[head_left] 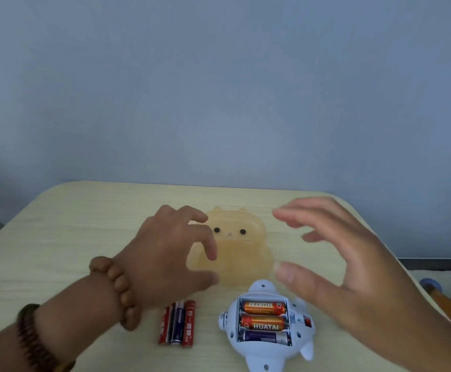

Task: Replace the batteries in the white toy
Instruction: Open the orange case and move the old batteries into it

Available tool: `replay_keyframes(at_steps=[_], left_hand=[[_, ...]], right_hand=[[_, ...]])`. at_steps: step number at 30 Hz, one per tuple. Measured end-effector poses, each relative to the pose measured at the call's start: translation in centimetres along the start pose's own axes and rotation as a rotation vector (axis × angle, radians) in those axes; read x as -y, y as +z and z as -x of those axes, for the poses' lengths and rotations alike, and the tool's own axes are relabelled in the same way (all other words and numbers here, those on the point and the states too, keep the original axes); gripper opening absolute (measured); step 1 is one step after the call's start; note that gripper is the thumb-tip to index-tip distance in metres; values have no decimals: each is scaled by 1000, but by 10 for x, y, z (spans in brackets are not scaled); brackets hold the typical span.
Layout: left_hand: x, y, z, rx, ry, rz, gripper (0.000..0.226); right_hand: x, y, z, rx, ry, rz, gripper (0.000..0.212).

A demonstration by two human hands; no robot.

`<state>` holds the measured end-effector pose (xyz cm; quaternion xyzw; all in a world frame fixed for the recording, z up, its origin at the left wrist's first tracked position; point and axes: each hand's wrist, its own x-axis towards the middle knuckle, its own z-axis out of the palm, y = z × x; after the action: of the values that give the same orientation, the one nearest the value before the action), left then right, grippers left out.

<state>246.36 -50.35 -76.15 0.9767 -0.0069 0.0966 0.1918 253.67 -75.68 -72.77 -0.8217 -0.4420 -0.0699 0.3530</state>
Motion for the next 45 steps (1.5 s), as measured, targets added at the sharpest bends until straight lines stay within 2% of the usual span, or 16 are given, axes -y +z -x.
replay_keyframes(at_steps=[2, 4, 5, 6, 8, 11, 13, 15, 18, 21, 26, 37, 45], left_hand=[[-11, -12, 1, -103, 30, 78, 26], [-31, -14, 5, -141, 51, 148, 20], [-42, -11, 8, -119, 69, 156, 20], [-52, -6, 10, -89, 95, 156, 21], [-64, 6, 15, -45, 139, 166, 25], [-69, 20, 17, -20, 125, 202, 23], [-69, 25, 16, -38, 112, 202, 19], [-70, 28, 13, -51, 97, 203, 14], [-74, 31, 11, -48, 73, 233, 12], [-77, 35, 10, -45, 74, 244, 16], [-79, 34, 9, -47, 49, 264, 19], [-100, 44, -1, -42, -163, 355, 18], [-108, 45, -2, -54, -238, 424, 17]], right_hand=[[-10, 7, 25, 150, 94, -95, 57], [-23, 24, 57, 261, 182, -141, 40], [-29, 31, 64, 330, 160, -235, 41], [-30, 31, 60, 365, 183, -240, 52], [-29, 34, 61, 246, 200, -125, 76], [-23, 32, 63, 175, 229, -235, 67], [-27, 30, 63, 160, 287, -222, 63], [-26, 31, 56, 241, 361, -262, 60], [-25, 33, 44, 382, 508, -364, 40], [-20, 28, 47, 337, 454, -382, 55], [-15, 23, 53, 309, 446, -606, 59], [-22, 28, 56, 265, 454, -621, 62], [-19, 31, 59, 216, 417, -632, 56]])
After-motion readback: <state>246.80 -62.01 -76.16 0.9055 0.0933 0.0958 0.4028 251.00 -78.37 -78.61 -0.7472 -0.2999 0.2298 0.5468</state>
